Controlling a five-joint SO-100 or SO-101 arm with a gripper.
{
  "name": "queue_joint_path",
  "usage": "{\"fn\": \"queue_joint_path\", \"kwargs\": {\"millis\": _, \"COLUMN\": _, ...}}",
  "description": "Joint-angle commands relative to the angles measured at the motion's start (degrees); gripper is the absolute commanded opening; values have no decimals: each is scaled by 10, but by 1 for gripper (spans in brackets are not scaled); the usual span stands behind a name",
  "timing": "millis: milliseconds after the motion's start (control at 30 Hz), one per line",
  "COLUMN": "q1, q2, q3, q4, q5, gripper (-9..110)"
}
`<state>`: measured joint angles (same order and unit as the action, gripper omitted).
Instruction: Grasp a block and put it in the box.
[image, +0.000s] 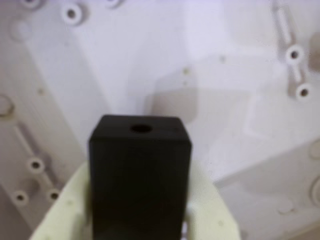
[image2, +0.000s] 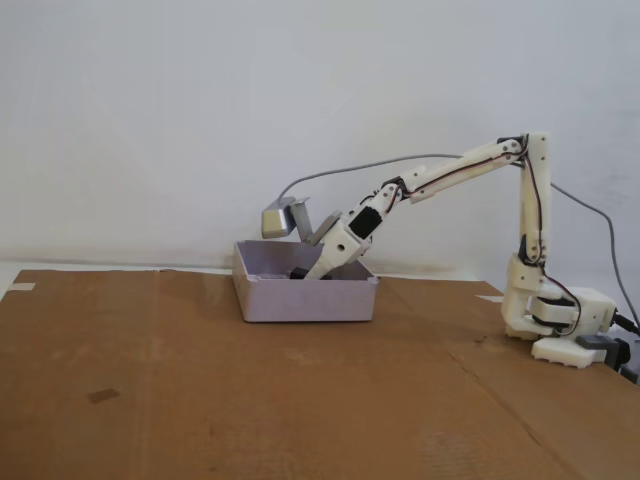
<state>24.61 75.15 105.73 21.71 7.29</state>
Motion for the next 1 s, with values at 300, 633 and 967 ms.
{"fn": "queue_joint_path", "kwargs": {"millis": 300, "q1": 3, "q2": 21, "q3": -18, "q4": -48, "q5": -5, "gripper": 14}}
{"fn": "queue_joint_path", "kwargs": {"millis": 633, "q1": 4, "q2": 15, "q3": -18, "q4": -51, "q5": -5, "gripper": 22}}
{"fn": "queue_joint_path", "kwargs": {"millis": 967, "q1": 3, "q2": 17, "q3": -21, "q4": -51, "q5": -5, "gripper": 22}}
